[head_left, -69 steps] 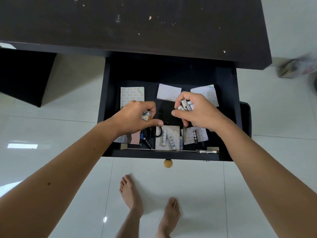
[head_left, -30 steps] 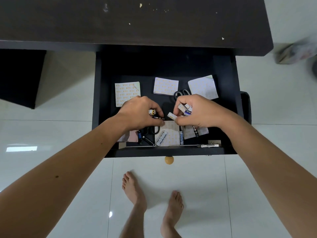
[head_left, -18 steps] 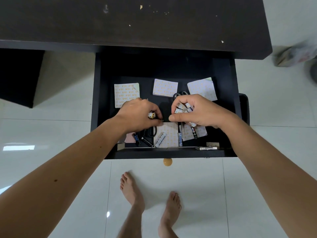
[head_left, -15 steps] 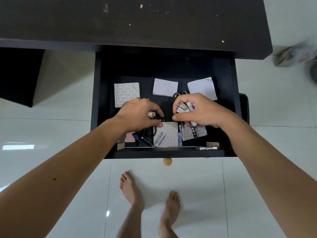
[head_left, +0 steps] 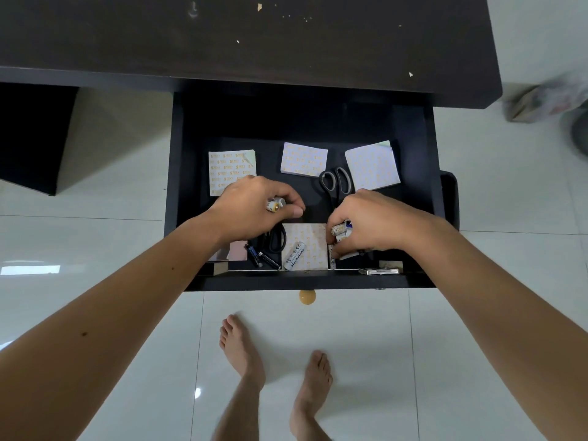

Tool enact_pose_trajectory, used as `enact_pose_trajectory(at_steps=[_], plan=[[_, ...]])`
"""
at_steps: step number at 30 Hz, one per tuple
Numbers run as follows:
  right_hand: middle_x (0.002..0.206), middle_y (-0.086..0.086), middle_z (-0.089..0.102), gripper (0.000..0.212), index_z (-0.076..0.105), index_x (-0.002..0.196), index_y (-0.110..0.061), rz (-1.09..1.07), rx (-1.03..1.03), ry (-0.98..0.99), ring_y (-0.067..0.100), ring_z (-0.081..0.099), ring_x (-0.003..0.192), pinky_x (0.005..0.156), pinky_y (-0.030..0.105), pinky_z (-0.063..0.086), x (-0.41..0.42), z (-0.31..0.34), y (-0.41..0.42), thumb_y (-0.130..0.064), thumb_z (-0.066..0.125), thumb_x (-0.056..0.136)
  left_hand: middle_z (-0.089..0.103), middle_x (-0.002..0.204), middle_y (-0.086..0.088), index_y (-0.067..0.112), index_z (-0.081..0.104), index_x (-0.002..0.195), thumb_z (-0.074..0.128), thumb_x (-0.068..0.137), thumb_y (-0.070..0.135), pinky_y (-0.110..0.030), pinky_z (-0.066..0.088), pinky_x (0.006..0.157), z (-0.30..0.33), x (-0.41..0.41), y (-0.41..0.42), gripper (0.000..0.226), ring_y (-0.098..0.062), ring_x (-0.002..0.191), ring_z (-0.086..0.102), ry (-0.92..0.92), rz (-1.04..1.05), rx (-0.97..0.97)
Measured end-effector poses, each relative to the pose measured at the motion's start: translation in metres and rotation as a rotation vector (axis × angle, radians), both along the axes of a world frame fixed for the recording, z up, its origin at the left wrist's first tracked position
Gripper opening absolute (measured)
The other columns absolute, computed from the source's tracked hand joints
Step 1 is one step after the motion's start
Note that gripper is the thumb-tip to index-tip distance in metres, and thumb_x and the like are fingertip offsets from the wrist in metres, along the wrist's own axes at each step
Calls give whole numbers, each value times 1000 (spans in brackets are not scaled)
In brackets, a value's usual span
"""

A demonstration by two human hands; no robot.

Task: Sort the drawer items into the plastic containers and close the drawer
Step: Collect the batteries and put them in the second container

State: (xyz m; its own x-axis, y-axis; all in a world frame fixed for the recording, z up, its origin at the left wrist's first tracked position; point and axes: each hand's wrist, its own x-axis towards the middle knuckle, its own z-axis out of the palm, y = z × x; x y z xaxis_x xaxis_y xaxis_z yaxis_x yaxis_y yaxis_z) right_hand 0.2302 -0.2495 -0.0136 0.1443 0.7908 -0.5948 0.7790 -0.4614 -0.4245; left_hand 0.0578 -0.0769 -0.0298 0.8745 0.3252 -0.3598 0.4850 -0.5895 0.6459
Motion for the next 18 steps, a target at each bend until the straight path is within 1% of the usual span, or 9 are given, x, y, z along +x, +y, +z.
enact_pose_trajectory(at_steps=[2, 5, 6, 8, 10, 12, 14, 16, 18], plan=[[79, -7, 70, 25, 80, 90, -37, 2, -24, 9, 19, 69, 77, 65, 42, 58, 0, 1, 0, -48, 93, 71, 76, 100, 19, 39, 75, 102, 71, 98, 43, -38, 58, 93, 1, -3, 3, 7, -7, 99, 71, -91, 35, -88], [76, -6, 72, 28, 78, 83, -33, -21, -52, 56, 15, 68, 74, 64, 39, 56, 1, 3, 1, -46, 97, 66, 68, 93, 22, 32, 70, 102, 67, 102, 32, -21, 50, 78, 2, -7, 0, 4, 4, 88, 65, -133, 43, -189], [75, -6, 72, 28, 78, 81, -32, -31, -54, 68, 16, 68, 72, 62, 38, 55, 1, 3, 1, -45, 97, 66, 65, 95, 21, 30, 68, 103, 66, 103, 29, -17, 46, 77, 2, -8, -1, 3, 5, 88, 62, -135, 30, -196], [73, -5, 70, 28, 78, 84, -32, -36, -52, 61, 17, 68, 69, 58, 37, 53, -1, 3, 0, -44, 97, 68, 62, 101, 16, 28, 65, 104, 63, 105, 28, -20, 46, 78, 3, -9, -3, 2, -1, 88, 61, -119, -10, -172], [76, -4, 70, 29, 79, 90, -32, -23, -44, 26, 22, 70, 68, 58, 40, 57, -2, -1, -1, -43, 96, 70, 67, 99, 8, 27, 61, 105, 60, 106, 28, -29, 51, 67, 6, -10, -2, 1, -6, 74, 62, -84, -24, -194], [81, -3, 72, 29, 79, 94, -34, -9, -42, -4, 24, 72, 70, 61, 44, 62, -2, -5, -3, -44, 94, 72, 72, 96, 1, 26, 58, 110, 57, 108, 27, -25, 50, 58, 10, -13, -1, 3, -4, 63, 61, -65, -28, -228], [83, -5, 72, 29, 79, 97, -37, 3, -40, -29, 22, 74, 70, 62, 44, 63, -1, -6, -4, -46, 93, 73, 71, 93, 3, 29, 55, 123, 55, 109, 27, -20, 48, 61, 14, -16, -2, 14, -1, 67, 63, -59, -67, -211], [84, -5, 72, 28, 80, 98, -37, 26, -44, -38, 18, 74, 70, 61, 43, 63, 0, -5, -6, -45, 92, 74, 67, 93, 8, 36, 54, 135, 54, 109, 29, -17, 51, 71, 15, -18, -3, 27, -3, 84, 66, -59, -103, -192], [85, -4, 72, 24, 80, 96, -35, 50, -56, -42, 16, 73, 69, 61, 41, 63, -2, -3, -6, -43, 91, 75, 67, 96, 13, 34, 63, 127, 58, 108, 28, -13, 50, 76, 15, -20, -5, 21, 2, 90, 65, -62, -125, -215]])
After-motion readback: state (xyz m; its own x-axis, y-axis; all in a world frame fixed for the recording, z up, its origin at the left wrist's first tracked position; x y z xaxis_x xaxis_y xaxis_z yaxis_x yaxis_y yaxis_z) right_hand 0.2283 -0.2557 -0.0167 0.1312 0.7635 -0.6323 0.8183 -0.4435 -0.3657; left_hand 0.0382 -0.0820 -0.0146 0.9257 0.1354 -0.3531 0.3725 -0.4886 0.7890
